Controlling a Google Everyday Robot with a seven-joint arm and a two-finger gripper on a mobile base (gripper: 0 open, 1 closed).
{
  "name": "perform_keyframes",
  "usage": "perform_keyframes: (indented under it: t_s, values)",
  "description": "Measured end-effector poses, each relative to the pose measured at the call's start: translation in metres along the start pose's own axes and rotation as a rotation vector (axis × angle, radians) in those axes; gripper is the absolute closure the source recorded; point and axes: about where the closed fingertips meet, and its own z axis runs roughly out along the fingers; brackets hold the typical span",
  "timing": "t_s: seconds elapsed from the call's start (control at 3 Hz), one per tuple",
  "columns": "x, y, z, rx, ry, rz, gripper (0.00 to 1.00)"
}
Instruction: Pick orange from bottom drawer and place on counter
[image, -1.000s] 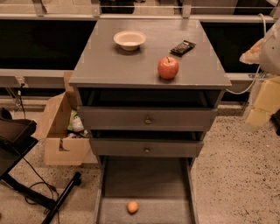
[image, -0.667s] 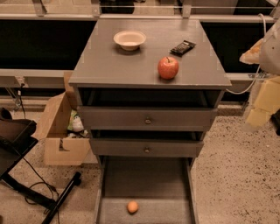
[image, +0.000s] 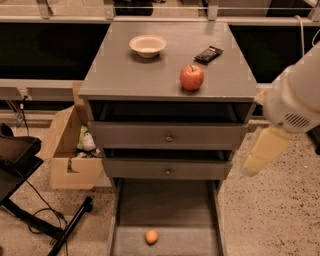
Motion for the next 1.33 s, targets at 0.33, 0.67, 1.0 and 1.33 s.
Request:
perform_keyframes:
  t_s: [0.33, 0.67, 1.0, 1.33]
  values:
    - [-0.006, 0.028, 0.069, 0.001, 0.013, 0.066, 0.00]
    - [-0.004, 0.056, 0.155, -0.014, 0.045, 0.091, 0.00]
    - [-0.003, 0.080, 0.244, -0.009, 0.073, 0.055, 0.00]
    - [-0.005, 0.069, 0.253, 0.056, 0.051, 0.066, 0.00]
